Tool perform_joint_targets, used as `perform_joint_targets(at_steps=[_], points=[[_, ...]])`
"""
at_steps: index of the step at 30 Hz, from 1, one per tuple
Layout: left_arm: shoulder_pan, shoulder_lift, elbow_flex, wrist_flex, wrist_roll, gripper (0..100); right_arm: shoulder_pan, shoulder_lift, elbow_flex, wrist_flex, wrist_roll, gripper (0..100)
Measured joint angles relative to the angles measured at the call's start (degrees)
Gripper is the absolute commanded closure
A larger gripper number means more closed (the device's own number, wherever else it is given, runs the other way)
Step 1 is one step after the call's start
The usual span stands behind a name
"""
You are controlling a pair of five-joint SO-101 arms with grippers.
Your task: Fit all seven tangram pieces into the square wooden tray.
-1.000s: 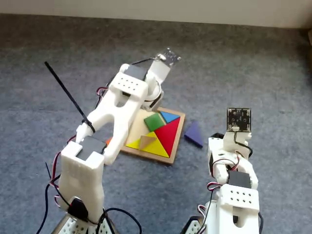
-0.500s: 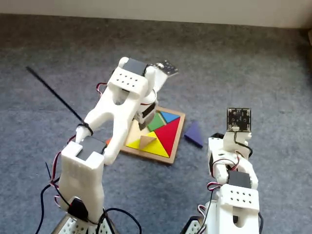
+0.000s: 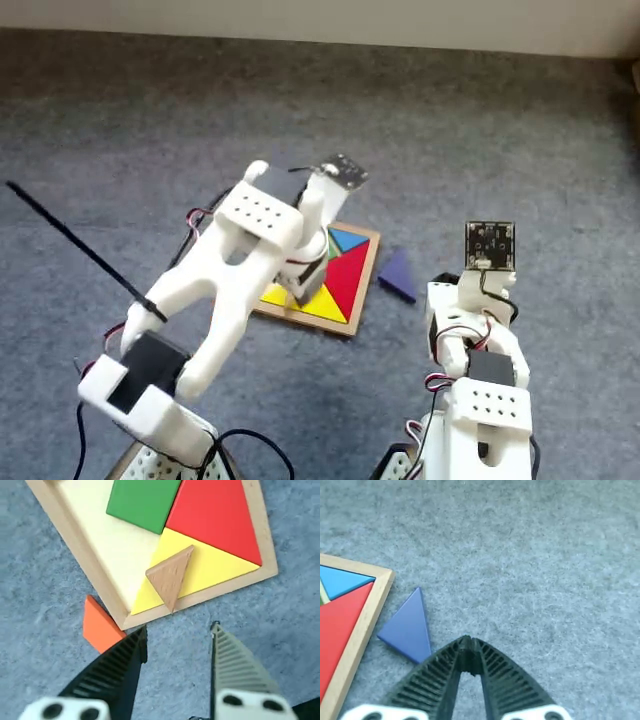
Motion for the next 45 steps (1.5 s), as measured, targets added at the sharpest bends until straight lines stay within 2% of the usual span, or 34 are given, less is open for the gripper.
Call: perform_joint_targets(at_steps=[7, 16, 28, 39, 45], points=[[-3.8, -0.7, 9.2, -9.3, 0.5, 76, 0.0, 0.0, 0.0, 0.0, 0.0, 98.8], [-10.5, -1.4, 14.2, -21.1, -3.3, 76, 0.0, 0.0, 0.0, 0.0, 0.0, 98.8], [-11.8, -1.5, 14.2, -26.1, -3.6, 76, 0.0, 0.0, 0.0, 0.0, 0.0, 98.8], [-11.8, -1.5, 14.2, -28.3, -8.0, 76, 0.0, 0.0, 0.0, 0.0, 0.0, 98.8], [-15.6, -1.5, 14.2, -28.3, -8.2, 83, 0.0, 0.0, 0.0, 0.0, 0.0, 97.8]])
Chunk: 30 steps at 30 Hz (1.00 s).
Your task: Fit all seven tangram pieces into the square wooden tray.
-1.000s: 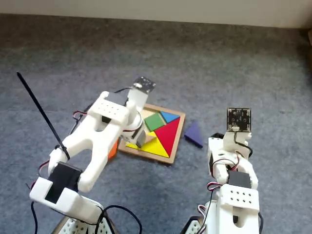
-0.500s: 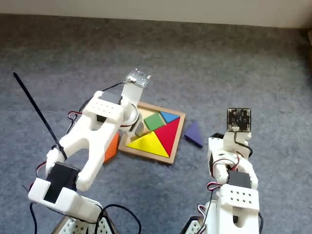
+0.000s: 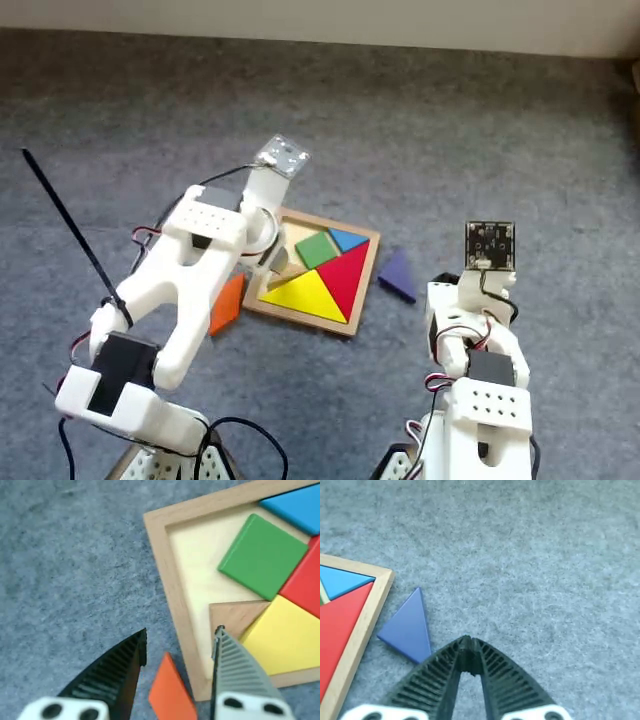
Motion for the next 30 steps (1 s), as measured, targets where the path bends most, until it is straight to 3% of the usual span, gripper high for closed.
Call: perform_joint_targets(at_steps=[6, 14, 22, 30], points=[[-6.2, -7.6, -0.3, 8.2, 0.0, 90, -1.0, 0.0, 0.0, 0.0, 0.0, 95.0], [-12.2, -34.9, 9.4, 12.8, 0.0, 90, -2.4, 0.0, -0.7, 6.3, 2.3, 94.7], [-22.4, -52.4, 24.3, 12.5, 3.8, 87, -13.3, 0.0, -13.6, 20.2, 4.7, 94.7], [-29.5, -56.5, 39.2, 2.1, 9.3, 87, -28.0, 0.0, -22.2, 22.0, 4.8, 95.1]])
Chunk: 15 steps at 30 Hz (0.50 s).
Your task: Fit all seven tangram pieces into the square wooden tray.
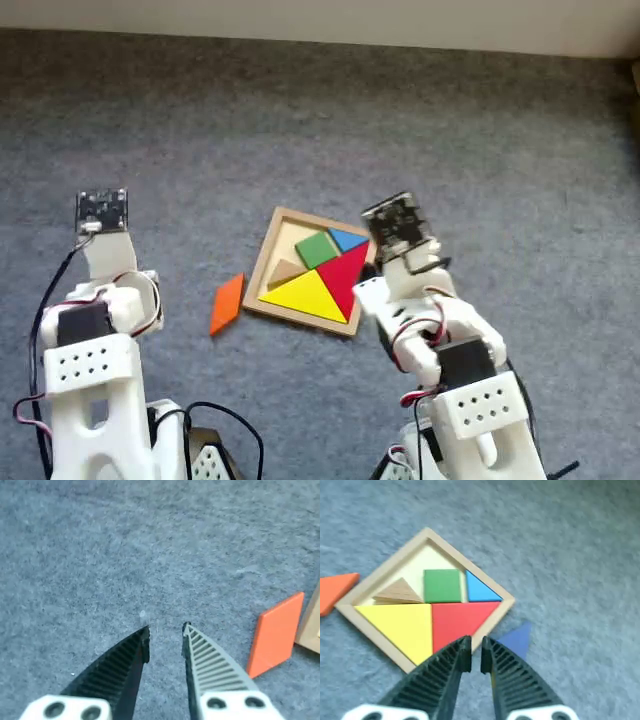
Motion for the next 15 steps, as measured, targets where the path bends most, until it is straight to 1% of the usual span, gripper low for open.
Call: perform_joint_targets(at_steps=[3, 6, 12, 15], points=[[-1.2, 0.0, 3.3, -4.1, 1.7, 87, -5.3, 0.6, -2.0, 0.0, 0.0, 97.2], [-2.6, 0.0, 3.6, -5.6, 2.1, 88, -7.9, 6.0, -5.2, -0.8, 0.0, 97.4], [-3.2, 0.0, 4.2, -5.9, 2.1, 88, -9.1, 26.5, -16.0, -3.8, 0.0, 97.4], [-4.2, 0.0, 4.2, -6.1, 2.1, 88, -11.3, 37.7, -21.9, -3.9, 0.0, 97.4]])
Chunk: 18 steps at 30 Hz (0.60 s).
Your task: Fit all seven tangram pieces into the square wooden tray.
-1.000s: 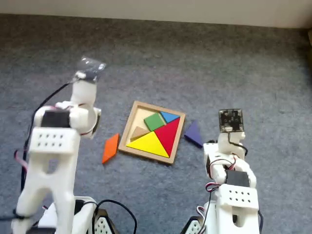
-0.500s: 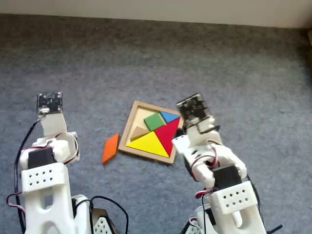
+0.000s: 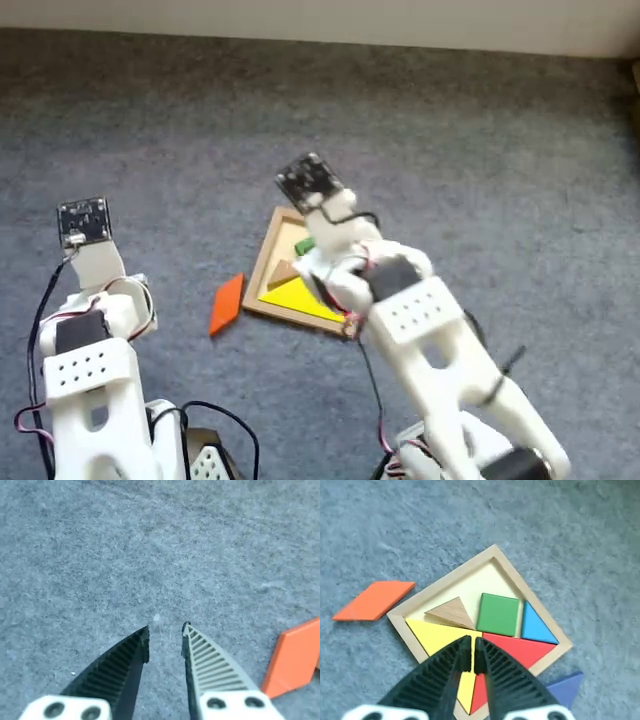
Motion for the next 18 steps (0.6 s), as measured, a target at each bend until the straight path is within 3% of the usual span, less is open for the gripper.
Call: perform_joint_targets(at_steps=[11, 18], points=[[-2.6, 0.0, 0.0, 0.0, 0.0, 88, -9.0, 29.6, -15.8, 0.0, 0.3, 97.4], [-3.1, 0.0, 0.0, 0.0, 0.0, 88, -10.2, 37.6, -20.5, 0.0, 0.3, 97.4]])
